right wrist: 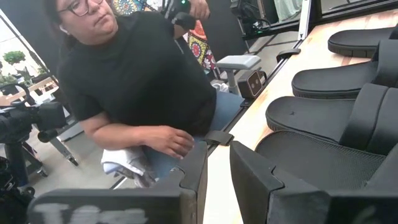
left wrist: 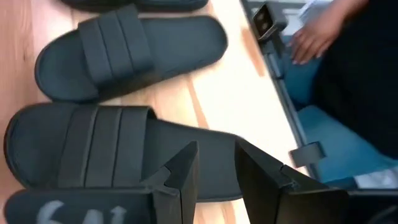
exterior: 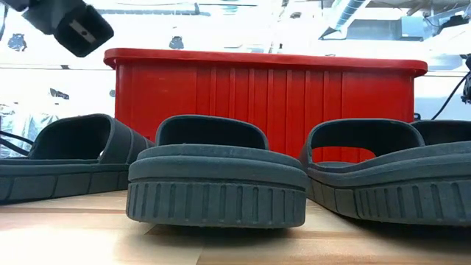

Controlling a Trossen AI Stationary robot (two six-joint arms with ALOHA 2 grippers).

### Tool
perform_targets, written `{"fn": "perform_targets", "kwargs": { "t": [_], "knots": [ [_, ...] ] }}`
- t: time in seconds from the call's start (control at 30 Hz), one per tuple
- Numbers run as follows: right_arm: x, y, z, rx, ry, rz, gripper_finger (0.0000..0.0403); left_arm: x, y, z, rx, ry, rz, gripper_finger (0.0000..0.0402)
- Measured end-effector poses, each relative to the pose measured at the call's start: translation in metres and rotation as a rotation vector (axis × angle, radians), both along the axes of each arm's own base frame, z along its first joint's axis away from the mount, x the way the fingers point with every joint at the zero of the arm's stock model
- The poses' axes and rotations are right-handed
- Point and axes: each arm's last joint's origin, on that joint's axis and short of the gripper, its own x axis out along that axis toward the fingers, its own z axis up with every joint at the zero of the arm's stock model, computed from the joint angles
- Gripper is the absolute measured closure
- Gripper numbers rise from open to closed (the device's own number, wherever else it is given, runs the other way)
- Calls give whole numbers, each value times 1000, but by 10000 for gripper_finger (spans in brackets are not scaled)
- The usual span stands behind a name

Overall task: Pick and place slides into bin
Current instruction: Put the black slides into the red bin

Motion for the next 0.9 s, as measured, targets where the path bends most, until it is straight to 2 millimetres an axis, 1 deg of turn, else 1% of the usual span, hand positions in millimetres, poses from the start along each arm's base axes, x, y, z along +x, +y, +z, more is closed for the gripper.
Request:
{"fn": "perform_targets", "kwargs": {
  "t": [0.23, 0.3, 0.4, 0.57, 0.67, 0.77, 0.9],
  "knots": [
    [0, 0, 0, 0, 0, 0, 342, -1, -3, -16, 58, 123, 4, 308],
    [0, 0, 0, 0, 0, 0, 342, -2, -3, -18, 48, 158, 24, 308],
    [0, 0, 0, 0, 0, 0, 342, -4, -8, -19, 16, 181, 35, 308],
    [0, 0, 0, -2, 1, 0, 342, -10, -28, -22, -6, 184, -22, 308],
    [0, 0, -1, -11, 7, 0, 342, -8, -43, -22, 0, 183, -41, 308],
    [0, 0, -1, -12, 8, 0, 342, -2, -58, -23, 86, 158, -48, 308],
    [0, 0, -2, -14, 9, 0, 342, 6, -75, -25, 270, 173, -63, 308]
  ]
}}
